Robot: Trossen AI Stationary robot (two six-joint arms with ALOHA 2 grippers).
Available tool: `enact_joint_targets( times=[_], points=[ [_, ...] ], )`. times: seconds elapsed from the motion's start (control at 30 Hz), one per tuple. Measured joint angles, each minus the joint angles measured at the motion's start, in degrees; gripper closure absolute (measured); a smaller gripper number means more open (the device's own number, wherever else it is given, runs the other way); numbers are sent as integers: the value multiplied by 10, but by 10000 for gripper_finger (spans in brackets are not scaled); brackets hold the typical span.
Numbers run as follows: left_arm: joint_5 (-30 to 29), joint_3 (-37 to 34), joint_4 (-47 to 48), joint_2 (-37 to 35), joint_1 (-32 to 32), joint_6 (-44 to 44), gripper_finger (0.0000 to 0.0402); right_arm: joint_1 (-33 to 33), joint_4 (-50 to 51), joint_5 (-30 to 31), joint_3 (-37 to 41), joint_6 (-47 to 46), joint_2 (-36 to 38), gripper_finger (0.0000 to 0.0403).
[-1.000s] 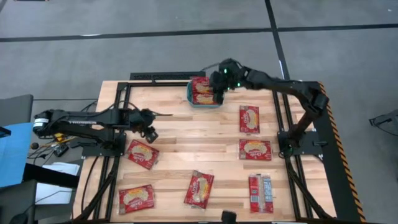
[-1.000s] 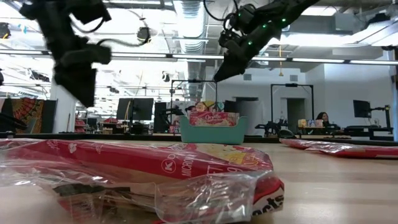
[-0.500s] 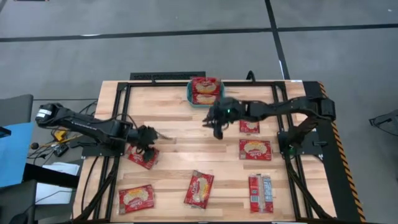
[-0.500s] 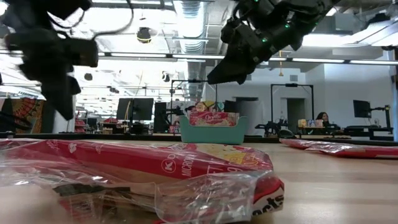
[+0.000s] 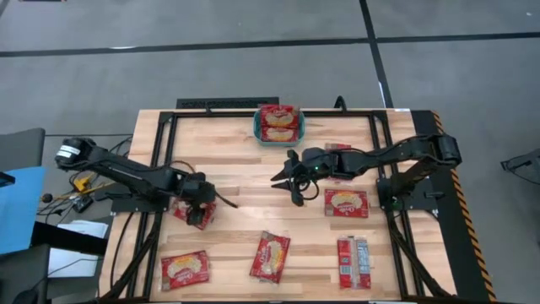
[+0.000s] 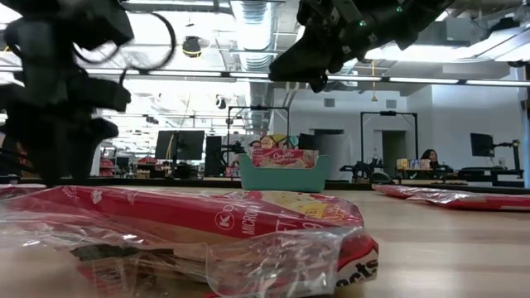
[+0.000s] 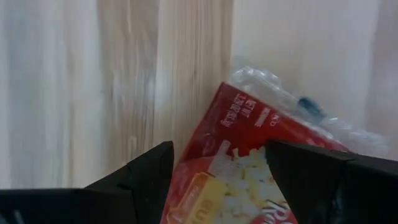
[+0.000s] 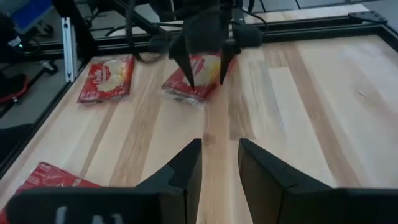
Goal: Sort popcorn bags into baskets
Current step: Put the red popcorn bag into the blue bin
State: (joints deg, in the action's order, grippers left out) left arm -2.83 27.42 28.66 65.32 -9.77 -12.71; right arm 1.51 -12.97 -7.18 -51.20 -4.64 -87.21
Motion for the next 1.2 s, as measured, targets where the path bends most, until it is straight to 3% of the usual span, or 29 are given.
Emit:
enact_joint_targets(
  times=[0.23, 0.33, 0.5, 0.63, 0.9, 1.03, 1.2],
  points=[
    [109, 7, -8, 109, 29, 42, 175, 0, 10, 1, 0, -10, 3, 277],
    [127, 12, -24, 138, 31, 43, 231, 0, 15, 1, 0, -11, 3, 279],
    [143, 7, -56, 136, 36, 26, 374, 0, 18, 21, 0, -11, 3, 282],
    [130, 14, -70, 116, 48, 0, 388, 0, 18, 45, 0, -24, 3, 282],
    [-150, 61, -135, 40, 50, -34, 401, -5, 6, 143, 10, -85, 8, 282],
    [-256, 71, -183, 0, 51, -40, 401, -5, -113, 170, 73, -126, 7, 272],
    [-325, 71, -257, -32, 50, -29, 401, -14, -286, 179, 143, -160, -7, 232]
  ],
)
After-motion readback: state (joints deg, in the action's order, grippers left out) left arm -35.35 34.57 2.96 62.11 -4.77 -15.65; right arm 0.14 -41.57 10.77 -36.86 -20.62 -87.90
